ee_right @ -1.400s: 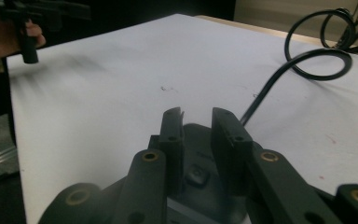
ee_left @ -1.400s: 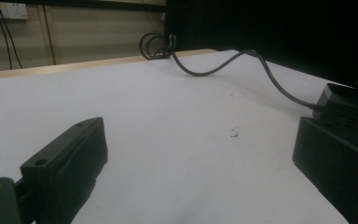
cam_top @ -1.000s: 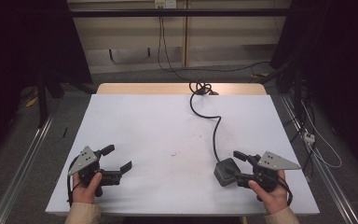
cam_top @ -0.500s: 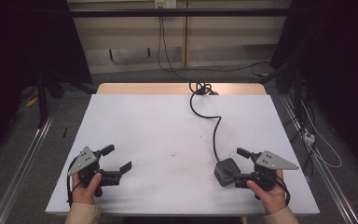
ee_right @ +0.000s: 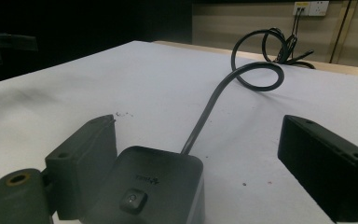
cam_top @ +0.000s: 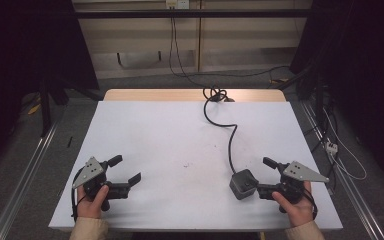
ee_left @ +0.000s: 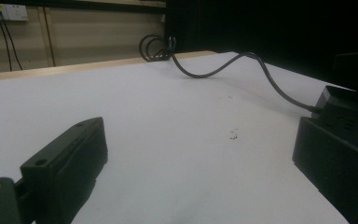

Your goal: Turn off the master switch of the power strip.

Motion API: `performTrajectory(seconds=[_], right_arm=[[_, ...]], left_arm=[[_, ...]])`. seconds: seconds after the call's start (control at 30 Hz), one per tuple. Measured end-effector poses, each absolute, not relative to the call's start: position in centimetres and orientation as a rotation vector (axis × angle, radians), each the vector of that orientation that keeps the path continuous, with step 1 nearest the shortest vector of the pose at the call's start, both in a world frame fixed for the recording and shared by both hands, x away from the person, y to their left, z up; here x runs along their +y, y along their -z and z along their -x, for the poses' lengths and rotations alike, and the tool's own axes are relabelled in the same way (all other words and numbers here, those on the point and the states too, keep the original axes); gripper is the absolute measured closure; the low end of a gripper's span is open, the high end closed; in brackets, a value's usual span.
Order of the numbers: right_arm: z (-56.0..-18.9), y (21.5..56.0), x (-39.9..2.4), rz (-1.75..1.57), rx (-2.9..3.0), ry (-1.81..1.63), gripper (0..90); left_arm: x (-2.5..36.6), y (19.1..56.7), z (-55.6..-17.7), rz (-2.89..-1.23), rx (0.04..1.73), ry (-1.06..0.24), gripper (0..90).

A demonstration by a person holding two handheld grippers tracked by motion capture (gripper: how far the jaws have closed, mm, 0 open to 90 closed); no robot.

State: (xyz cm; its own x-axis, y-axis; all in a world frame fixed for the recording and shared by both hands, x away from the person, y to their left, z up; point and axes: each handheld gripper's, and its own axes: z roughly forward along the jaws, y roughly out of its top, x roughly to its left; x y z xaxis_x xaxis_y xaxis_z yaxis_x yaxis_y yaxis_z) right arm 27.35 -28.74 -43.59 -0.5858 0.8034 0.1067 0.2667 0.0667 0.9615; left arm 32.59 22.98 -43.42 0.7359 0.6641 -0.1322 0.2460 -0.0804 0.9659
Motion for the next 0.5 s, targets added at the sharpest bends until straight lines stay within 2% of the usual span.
performTrajectory(seconds=[0.5], right_arm=[[-27.17, 44.39, -29.8, -1.091, 1.875, -1.529, 10.1]], left_arm=[[23.13, 43.45, -32.62, -1.65, 0.746, -0.406, 2.9]])
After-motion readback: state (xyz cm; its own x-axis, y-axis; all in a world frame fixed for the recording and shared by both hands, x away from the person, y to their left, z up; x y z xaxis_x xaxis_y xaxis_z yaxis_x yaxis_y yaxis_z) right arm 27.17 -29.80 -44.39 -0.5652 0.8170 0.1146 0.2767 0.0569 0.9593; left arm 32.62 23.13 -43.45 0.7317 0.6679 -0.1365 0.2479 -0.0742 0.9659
